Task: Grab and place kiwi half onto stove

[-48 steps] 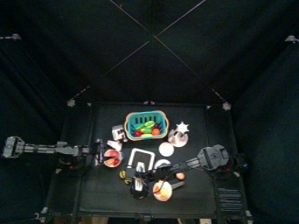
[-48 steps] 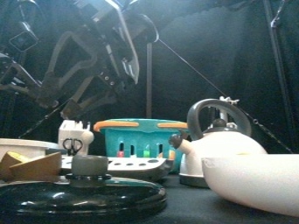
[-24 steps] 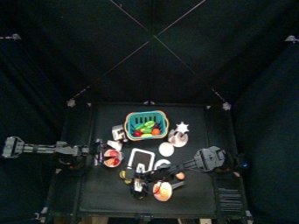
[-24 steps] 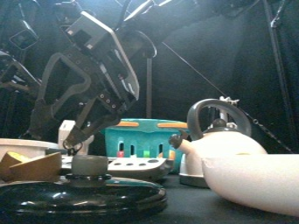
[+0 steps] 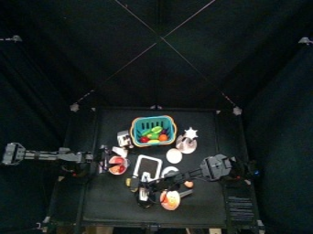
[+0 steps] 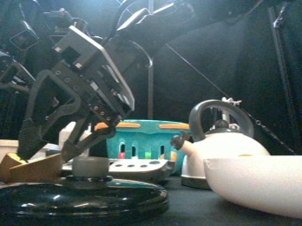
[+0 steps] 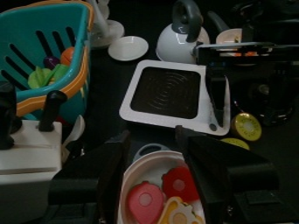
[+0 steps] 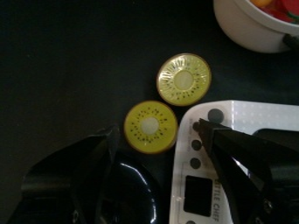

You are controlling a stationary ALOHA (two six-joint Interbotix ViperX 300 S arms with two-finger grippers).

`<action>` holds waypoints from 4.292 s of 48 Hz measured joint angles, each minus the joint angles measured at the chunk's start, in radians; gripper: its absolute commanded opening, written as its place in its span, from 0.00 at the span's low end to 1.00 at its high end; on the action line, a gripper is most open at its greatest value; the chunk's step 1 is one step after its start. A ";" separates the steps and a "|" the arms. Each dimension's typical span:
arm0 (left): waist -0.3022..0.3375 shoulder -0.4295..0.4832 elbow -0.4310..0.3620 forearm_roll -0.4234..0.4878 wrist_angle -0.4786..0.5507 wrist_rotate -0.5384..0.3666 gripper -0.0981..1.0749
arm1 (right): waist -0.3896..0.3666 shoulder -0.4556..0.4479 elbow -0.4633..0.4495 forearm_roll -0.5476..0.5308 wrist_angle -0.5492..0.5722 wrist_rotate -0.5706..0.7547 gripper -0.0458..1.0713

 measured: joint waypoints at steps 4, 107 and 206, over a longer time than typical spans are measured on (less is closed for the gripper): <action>0.000 0.000 0.003 0.000 0.000 0.000 0.80 | 0.000 0.011 -0.014 -0.003 0.003 -0.003 0.94; 0.000 0.000 0.008 -0.009 0.006 0.000 0.80 | 0.029 -0.135 0.055 -0.101 0.229 -0.012 0.79; 0.000 0.002 0.020 -0.044 0.006 0.005 0.80 | -0.109 -0.380 0.350 -0.054 0.206 -0.012 0.95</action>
